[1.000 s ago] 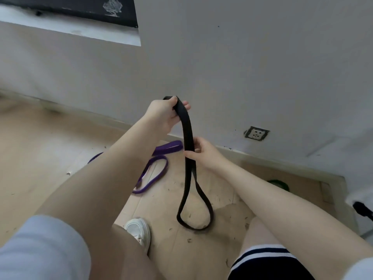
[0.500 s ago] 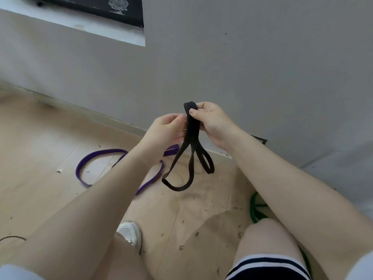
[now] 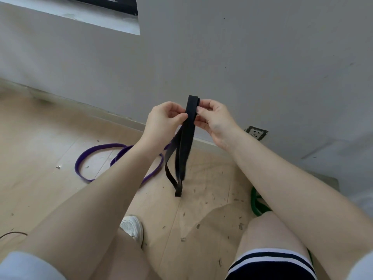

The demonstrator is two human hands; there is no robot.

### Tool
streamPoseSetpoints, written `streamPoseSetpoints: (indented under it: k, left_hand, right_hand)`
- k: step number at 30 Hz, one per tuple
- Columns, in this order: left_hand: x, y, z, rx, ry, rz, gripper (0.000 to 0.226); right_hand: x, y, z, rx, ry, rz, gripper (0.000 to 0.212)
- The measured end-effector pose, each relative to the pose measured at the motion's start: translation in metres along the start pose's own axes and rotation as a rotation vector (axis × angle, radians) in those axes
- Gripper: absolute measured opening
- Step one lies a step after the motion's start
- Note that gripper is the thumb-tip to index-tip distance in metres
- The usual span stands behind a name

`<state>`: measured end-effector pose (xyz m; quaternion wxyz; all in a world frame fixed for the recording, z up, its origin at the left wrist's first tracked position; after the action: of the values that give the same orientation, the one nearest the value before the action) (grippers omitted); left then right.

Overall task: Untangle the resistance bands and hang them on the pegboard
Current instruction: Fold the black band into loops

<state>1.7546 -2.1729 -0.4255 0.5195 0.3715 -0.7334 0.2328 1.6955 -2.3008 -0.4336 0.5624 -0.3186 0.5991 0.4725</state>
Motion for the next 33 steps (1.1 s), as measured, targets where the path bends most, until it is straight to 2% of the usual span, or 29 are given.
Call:
streamPoseSetpoints:
  k: [4, 8, 13, 16, 19, 22, 24, 26, 28, 29, 33]
  left_hand:
    - [-0.001, 0.002, -0.003, 0.012, 0.042, 0.014, 0.009]
    - [-0.004, 0.002, -0.003, -0.007, 0.130, -0.027, 0.006]
    - [0.004, 0.002, -0.009, 0.037, 0.226, -0.017, 0.005]
    - [0.016, 0.001, -0.009, 0.093, 0.317, 0.002, 0.007]
    - [0.012, -0.002, -0.012, 0.163, 0.403, -0.033, 0.007]
    - [0.000, -0.005, -0.010, 0.207, 0.518, -0.107, 0.006]
    - [-0.011, -0.008, -0.001, 0.128, 0.569, -0.203, 0.023]
    - [-0.021, -0.007, 0.012, -0.085, 0.531, -0.285, 0.038]
    - [-0.025, 0.000, 0.020, -0.277, 0.428, -0.270, 0.037]
    - [-0.025, 0.002, 0.019, -0.314, 0.355, -0.225, 0.032]
    - [-0.016, 0.001, 0.010, -0.270, 0.091, -0.075, 0.027]
  right_hand:
    - [0.003, 0.001, 0.004, -0.008, -0.026, -0.013, 0.015]
    - [-0.002, -0.002, 0.011, -0.053, 0.116, -0.057, 0.026]
    - [0.000, 0.001, 0.017, -0.163, 0.181, -0.127, 0.028]
    - [0.019, 0.006, 0.022, -0.239, 0.216, -0.065, 0.016]
    - [0.040, 0.012, 0.023, -0.180, 0.238, 0.002, 0.010]
    - [0.036, 0.010, 0.023, -0.064, 0.327, -0.076, 0.008]
    - [0.020, 0.005, 0.024, -0.044, 0.370, -0.157, 0.008]
    - [0.007, -0.003, 0.023, -0.015, 0.329, -0.169, 0.009]
    - [0.000, -0.011, 0.020, -0.022, 0.224, -0.122, 0.011]
    - [-0.004, -0.014, 0.019, -0.041, 0.211, -0.109, 0.011]
    - [-0.024, -0.025, 0.017, -0.063, 0.201, -0.137, 0.007]
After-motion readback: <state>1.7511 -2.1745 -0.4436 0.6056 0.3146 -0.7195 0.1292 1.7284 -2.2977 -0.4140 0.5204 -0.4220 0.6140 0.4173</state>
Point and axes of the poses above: each hand's wrist, its own y-axis away from the middle knuckle, its own z-axis out of the palm, x = y × z, the point moved 5 cm from there along -y, towards the middle knuckle, and after that the axes turned 9 degrees about -x, right-handed, at the moved point
